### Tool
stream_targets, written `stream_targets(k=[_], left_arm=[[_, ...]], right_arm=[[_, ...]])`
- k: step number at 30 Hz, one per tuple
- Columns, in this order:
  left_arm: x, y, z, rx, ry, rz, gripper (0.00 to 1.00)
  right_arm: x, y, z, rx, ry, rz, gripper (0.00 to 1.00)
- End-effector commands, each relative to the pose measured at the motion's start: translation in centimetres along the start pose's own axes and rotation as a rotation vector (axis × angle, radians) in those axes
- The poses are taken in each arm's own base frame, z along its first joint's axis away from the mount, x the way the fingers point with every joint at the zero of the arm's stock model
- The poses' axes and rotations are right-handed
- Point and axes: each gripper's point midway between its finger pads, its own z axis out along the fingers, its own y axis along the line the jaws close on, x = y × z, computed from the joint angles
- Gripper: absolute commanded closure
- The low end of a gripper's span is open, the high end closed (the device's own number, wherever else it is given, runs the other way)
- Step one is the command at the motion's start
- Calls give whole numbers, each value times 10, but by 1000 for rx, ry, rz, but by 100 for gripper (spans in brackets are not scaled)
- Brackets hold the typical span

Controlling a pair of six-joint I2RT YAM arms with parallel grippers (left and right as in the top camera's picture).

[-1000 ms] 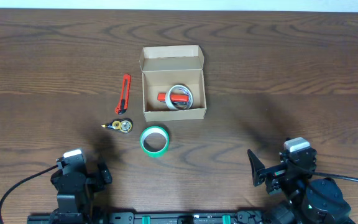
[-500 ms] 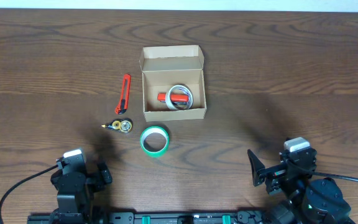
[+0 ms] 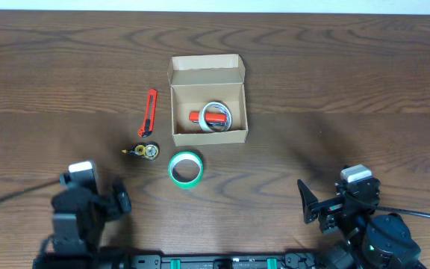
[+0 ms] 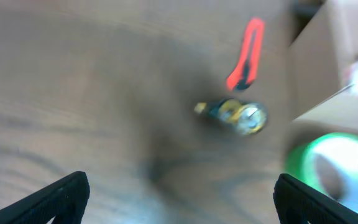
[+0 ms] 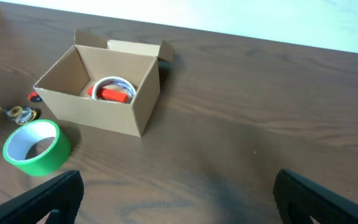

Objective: Pack container
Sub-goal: 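Move the left gripper to the red box cutter and grasp it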

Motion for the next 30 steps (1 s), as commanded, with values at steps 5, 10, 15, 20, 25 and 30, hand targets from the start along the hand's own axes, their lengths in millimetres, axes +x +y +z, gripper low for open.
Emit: stream_targets(k=[5,10,15,20,25,30], left_arm=[[-79,-25,14,61,73,8,5],[-112,-31,62,28,179,16,5],[-127,-35,127,-9,297,47,4],[-127,-41,190,-9,405,107,4],[-121,-44,226,-4,467,150,5],[-100,-43,252,-4,541,147,5]], right_arm=[[1,-1,0,7,-2,11,1],[1,-1,0,7,-2,11,1],[1,-1,0,7,-2,11,1],[1,-1,0,7,-2,11,1],[1,-1,0,7,-2,11,1],[1,-1,0,7,-2,11,1]])
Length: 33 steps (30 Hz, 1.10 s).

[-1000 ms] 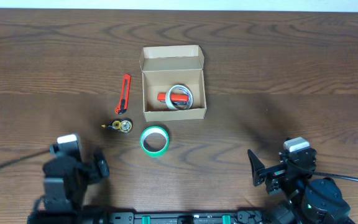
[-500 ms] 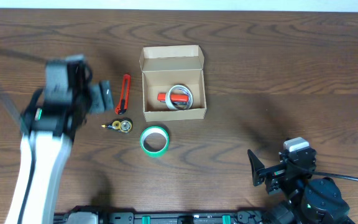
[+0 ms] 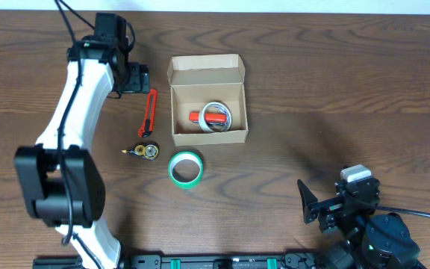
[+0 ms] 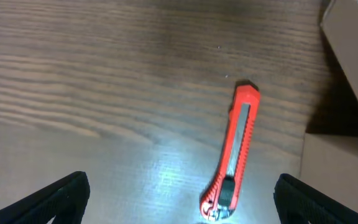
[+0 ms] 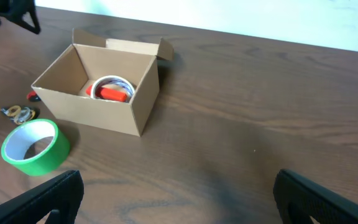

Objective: Pack container
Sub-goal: 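Move the left gripper to the red box cutter and grasp it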

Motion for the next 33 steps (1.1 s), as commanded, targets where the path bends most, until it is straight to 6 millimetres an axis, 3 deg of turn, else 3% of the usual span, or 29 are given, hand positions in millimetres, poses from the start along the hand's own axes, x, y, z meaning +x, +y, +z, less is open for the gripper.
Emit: stream_targets(k=[1,14,23,33], left_arm=[[3,-2,18,14,42,23,4],[35,-22,77,115,193,20,4],[50,-40,96,125,244,82,4],[55,-49,101,129,260,102,0]], right_arm=[[0,-1,-1,4,-5,10,1],[0,-1,-1,4,-5,10,1],[0,-1,-1,4,-5,10,1],[0,-1,-1,3,-5,9,1]])
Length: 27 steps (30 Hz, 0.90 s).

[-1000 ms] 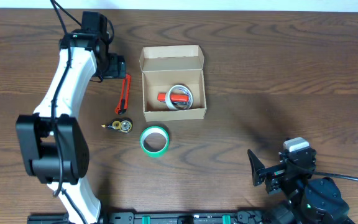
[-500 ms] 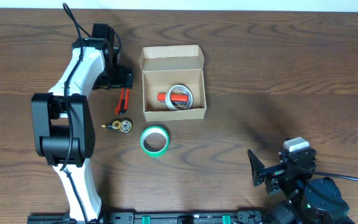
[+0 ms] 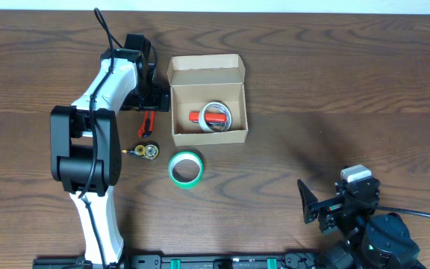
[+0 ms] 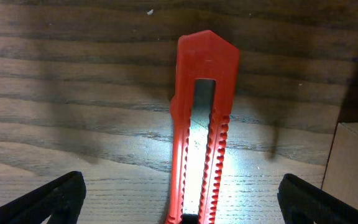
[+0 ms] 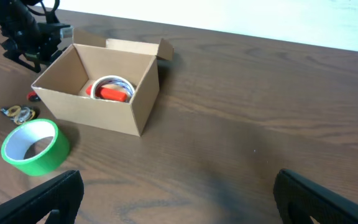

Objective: Pack container
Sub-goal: 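Move the left gripper to the red box cutter and grasp it, then lift the box cutter with the left gripper and carry it into the box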

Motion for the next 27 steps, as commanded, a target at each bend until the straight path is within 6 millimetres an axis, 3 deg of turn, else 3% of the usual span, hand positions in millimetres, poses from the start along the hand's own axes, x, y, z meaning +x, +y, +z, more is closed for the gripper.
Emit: stream_targets(k=[1,6,18,24,27], left_arm=[[-3,-3,5,4,7,18,5],[-2,-4,5,5,10,17,20],[3,-5,6,18,32,-20,19],[11,-9,17,41,72,-24,15],[11,-11,18,52,74,-26,21]], right_arm=[[0,-1,-1,4,-5,10,1],[0,-1,-1,3,-5,10,1],[0,-1,-1,4,-5,10,1],[0,-1,-1,3,-5,10,1],[0,-1,-1,3,-5,10,1]])
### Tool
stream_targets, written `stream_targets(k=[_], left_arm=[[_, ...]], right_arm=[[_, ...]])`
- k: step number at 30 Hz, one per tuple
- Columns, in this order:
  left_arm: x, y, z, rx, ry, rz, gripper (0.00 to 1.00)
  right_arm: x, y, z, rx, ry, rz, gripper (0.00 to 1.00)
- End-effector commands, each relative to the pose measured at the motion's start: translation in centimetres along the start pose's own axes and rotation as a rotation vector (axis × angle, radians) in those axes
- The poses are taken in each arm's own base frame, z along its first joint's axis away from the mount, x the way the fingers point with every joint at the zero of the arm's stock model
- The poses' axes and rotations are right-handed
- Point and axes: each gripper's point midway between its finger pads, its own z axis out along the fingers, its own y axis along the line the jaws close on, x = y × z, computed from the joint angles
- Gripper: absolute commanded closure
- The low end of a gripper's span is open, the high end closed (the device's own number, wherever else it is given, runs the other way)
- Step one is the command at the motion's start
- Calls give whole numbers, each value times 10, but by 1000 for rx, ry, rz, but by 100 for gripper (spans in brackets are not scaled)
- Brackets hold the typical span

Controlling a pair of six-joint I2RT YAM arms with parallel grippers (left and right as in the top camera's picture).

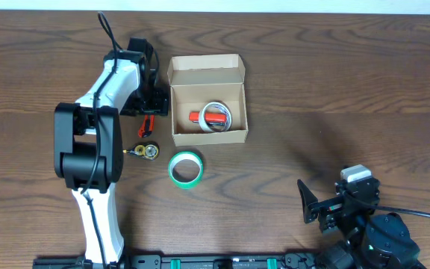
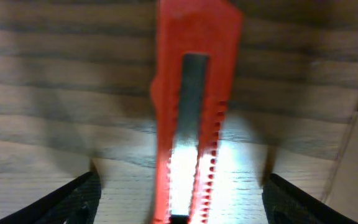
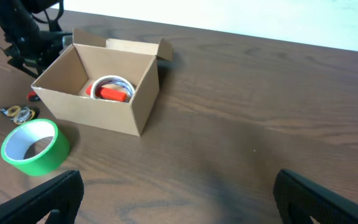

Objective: Pack container
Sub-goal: 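Lift the box cutter with the left gripper and carry it into the box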

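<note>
The open cardboard box [image 1: 207, 101] holds a white ring and a red item [image 1: 213, 116]. Left of it lies a red box cutter [image 1: 147, 119], which fills the middle of the blurred left wrist view [image 2: 190, 112]. My left gripper [image 1: 149, 104] is low over it and open [image 2: 182, 190], one finger [image 2: 79, 196] on each side, and neither is seen touching it. A green tape roll [image 1: 186, 169] and a small brass-coloured bundle [image 1: 145, 151] lie in front of the box. My right gripper [image 1: 313, 202] rests open near the front right [image 3: 178, 193].
The left arm's white links stretch from the front left of the table up to the cutter. The box's left wall stands close to the left gripper's right finger. The box's rear flap [image 1: 206, 63] stands up.
My left gripper has come lower over the red cutter, which now looks larger and blurred, with the fingers nearer its sides. The right arm and the other objects have not moved.
At first both arms were at the front edge, left gripper facing the bundle and cutter. Then the left arm had reached out to the far left of the box, above the cutter. Later it was centred over the cutter, and now it is lower, fingers straddling it.
</note>
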Motion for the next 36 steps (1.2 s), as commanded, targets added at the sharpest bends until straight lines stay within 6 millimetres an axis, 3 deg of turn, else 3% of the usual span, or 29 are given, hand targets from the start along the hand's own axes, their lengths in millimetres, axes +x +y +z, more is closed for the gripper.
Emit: stream_targets(k=[1,6,10,28,36], left_arm=[[-2,-4,6,25,9,-8,27],[-2,-4,6,24,9,-8,62],[-2,-2,6,24,8,-11,74],[-11,19,-2,21,-33,-187,78],[-21,19,-32,11,-106,-181,79]], right_arm=[[0,-1,-1,4,-5,10,1],[0,-1,-1,3,-5,10,1],[0,-1,-1,3,-5,10,1],[0,-1,-1,4,-5,10,1],[0,-1,-1,4,-5,10,1]])
